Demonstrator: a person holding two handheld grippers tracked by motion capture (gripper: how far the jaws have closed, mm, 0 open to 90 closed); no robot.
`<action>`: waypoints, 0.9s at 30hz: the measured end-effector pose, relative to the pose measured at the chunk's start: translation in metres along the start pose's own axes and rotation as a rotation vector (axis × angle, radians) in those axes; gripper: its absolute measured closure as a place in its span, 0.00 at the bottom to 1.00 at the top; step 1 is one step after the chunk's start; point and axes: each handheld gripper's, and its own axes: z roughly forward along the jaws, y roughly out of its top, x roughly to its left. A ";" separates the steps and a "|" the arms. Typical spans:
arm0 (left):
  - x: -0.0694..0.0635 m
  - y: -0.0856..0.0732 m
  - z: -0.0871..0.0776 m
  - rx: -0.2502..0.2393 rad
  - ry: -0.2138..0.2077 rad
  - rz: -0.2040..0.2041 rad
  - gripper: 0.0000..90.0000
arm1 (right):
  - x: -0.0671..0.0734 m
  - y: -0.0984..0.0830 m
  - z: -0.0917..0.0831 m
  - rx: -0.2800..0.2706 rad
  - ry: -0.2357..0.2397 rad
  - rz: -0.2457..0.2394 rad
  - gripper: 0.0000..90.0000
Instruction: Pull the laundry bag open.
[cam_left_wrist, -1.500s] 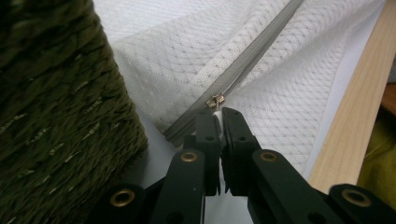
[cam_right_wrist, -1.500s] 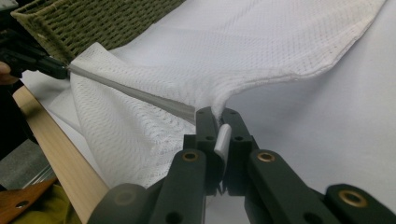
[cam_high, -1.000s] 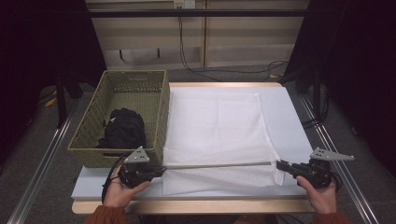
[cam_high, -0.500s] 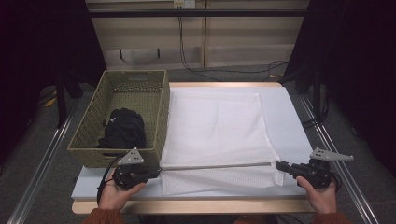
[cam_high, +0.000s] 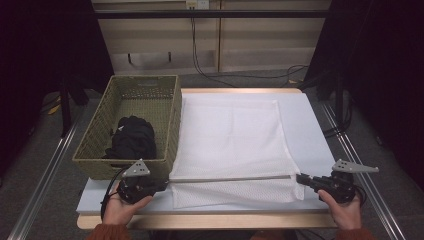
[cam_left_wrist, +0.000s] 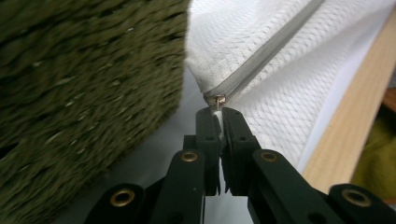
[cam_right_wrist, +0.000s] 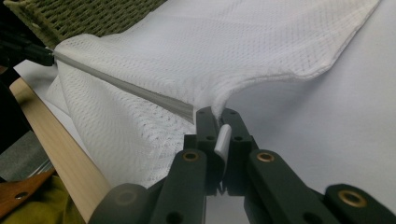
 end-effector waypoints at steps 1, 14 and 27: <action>-0.001 0.000 0.002 -0.002 0.003 0.007 0.96 | 0.000 0.000 0.000 0.004 -0.007 -0.002 0.98; -0.005 0.000 0.011 0.014 -0.014 0.008 0.96 | -0.003 -0.012 0.010 0.102 -0.053 -0.063 0.97; -0.009 -0.008 0.001 -0.069 0.007 -0.001 0.70 | -0.003 -0.007 0.014 0.069 -0.131 -0.082 0.59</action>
